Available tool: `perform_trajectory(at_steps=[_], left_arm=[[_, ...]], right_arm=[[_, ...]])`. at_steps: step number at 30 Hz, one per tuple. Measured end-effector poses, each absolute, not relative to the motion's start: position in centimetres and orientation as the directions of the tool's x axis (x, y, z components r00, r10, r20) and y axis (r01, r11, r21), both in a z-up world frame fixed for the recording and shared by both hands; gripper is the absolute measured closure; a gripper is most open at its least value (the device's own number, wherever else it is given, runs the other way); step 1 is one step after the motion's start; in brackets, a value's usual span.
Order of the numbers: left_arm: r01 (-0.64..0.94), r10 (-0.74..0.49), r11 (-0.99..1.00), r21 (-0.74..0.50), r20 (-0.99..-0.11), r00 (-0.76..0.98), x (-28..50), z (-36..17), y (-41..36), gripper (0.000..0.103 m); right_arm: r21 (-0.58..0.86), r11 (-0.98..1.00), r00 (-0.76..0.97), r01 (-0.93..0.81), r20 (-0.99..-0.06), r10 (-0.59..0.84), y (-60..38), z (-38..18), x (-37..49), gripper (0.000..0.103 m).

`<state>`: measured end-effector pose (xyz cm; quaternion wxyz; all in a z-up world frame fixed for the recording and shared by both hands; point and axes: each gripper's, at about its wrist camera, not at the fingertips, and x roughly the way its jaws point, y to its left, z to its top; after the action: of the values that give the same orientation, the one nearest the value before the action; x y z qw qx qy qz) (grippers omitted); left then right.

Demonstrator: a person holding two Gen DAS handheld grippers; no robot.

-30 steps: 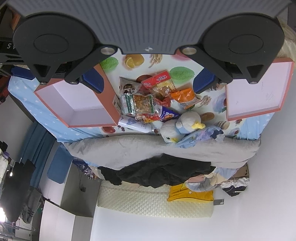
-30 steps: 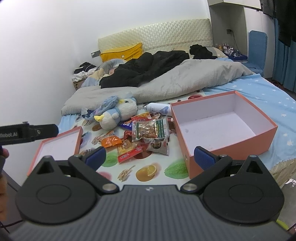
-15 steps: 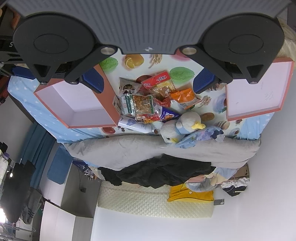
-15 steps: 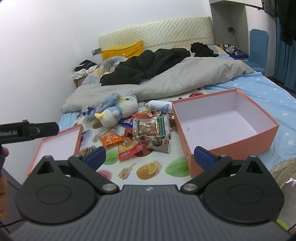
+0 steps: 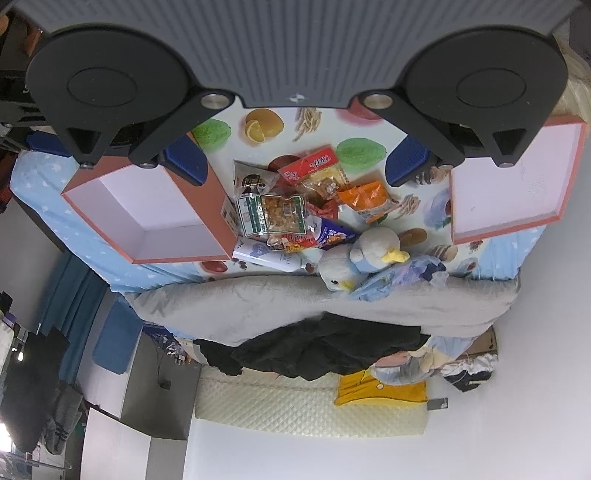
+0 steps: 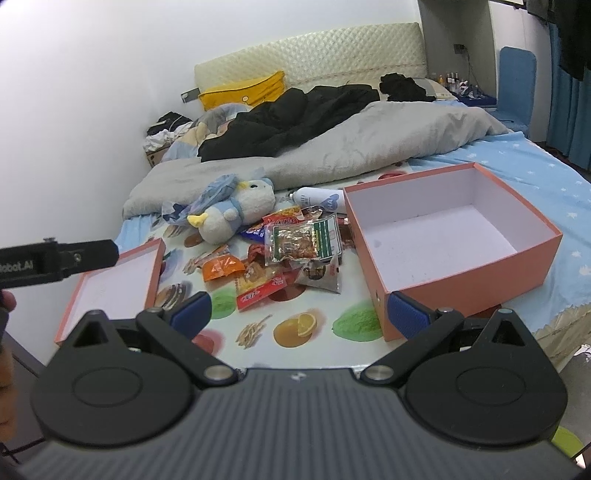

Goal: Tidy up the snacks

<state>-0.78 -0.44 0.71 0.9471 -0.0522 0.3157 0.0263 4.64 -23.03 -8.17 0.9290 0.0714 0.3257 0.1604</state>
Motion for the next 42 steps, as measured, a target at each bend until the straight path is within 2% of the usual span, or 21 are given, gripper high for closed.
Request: perform_trajectory(at_steps=[14,20,27,32,42], left_arm=[[-0.093,0.028,0.992,-0.080,-0.590,0.807,-0.8,-0.3,-0.7,0.000],[-0.120,0.047,0.989,-0.084,-0.592,0.805,-0.2,-1.4,-0.1,0.000],[-0.113,0.025,0.989,-0.098,-0.637,0.771,1.7,-3.5,0.2,0.000],[-0.110,0.015,0.989,-0.103,-0.658,0.753,3.3,-4.9,0.7,0.000],[-0.150,0.009,0.980,-0.130,-0.725,0.688,8.1,-8.7,3.5,0.000]], right_arm=[[0.249,0.928,0.725,-0.278,-0.580,0.373,-22.9,-8.8,4.5,0.000],[0.184,0.942,0.734,-0.281,-0.590,0.335,-22.1,-9.8,4.8,0.000],[0.162,0.949,0.746,-0.271,-0.588,0.313,-21.8,-11.0,5.5,0.001],[0.217,0.929,0.709,-0.300,-0.600,0.369,-21.2,-12.3,6.6,0.003],[0.131,0.930,0.707,-0.344,-0.615,0.349,-18.1,-14.4,8.6,0.003]])
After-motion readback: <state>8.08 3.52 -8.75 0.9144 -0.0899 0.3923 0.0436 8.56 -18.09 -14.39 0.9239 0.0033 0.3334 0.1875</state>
